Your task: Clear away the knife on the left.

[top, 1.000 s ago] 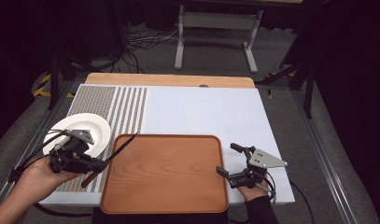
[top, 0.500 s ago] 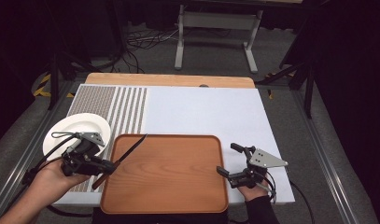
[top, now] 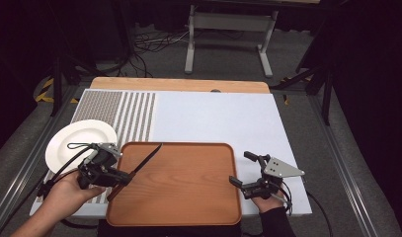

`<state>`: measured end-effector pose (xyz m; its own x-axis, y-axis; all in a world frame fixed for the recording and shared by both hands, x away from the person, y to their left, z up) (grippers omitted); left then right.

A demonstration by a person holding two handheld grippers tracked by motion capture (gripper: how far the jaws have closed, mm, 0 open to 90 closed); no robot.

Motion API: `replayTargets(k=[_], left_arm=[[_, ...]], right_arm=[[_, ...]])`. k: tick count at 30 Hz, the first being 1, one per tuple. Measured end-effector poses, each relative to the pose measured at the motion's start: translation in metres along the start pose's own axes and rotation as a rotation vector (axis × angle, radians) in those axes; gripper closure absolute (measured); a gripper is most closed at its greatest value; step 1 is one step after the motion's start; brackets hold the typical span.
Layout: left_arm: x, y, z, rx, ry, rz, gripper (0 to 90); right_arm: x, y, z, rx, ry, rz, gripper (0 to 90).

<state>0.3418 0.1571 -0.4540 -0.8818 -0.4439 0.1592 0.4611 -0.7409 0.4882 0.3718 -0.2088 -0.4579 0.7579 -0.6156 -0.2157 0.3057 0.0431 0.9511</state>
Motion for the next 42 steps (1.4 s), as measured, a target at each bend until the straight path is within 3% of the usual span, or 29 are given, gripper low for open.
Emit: replayTargets(k=[9, 12, 16, 21, 24, 29, 42], left_arm=[[-0.001, -0.002, -0.016, -0.041, 0.006, 0.042, 77.3], [-0.002, -0.003, -0.02, -0.081, 0.014, 0.108, 77.4], [-0.002, -0.004, -0.024, -0.087, 0.006, 0.145, 77.4], [-0.003, -0.006, -0.027, -0.101, 0.026, 0.153, 77.3], [-0.002, -0.007, -0.03, -0.105, 0.004, 0.177, 77.3], [-0.003, -0.01, -0.034, -0.127, 0.001, 0.2, 77.3], [-0.005, -0.017, -0.043, -0.193, -0.011, 0.209, 77.3]], right_arm=[[0.0, 0.0, 0.001, -0.002, 0.004, 0.001, 1.3], [-0.001, 0.0, 0.001, -0.002, 0.005, 0.002, 1.3], [-0.001, 0.0, 0.001, -0.003, 0.006, 0.003, 1.3], [0.0, 0.0, 0.001, -0.004, 0.006, 0.003, 1.3], [-0.001, 0.0, 0.001, -0.005, 0.007, 0.004, 1.3], [-0.001, 0.0, 0.001, -0.005, 0.006, 0.005, 1.3], [0.0, -0.001, 0.0, -0.006, 0.003, 0.004, 1.3]])
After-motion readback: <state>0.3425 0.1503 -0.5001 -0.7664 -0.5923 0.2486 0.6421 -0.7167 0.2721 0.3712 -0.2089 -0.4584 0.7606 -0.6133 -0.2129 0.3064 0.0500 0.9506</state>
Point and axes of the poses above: each handheld gripper's, and its own axes: z roughly backward along the jaws, y roughly out of its top, x roughly to its right, the point moved 8 cm from there along -z, roughly forward along the jaws, and after that the axes turned 14 degrees about -z, right-handed, at the moved point
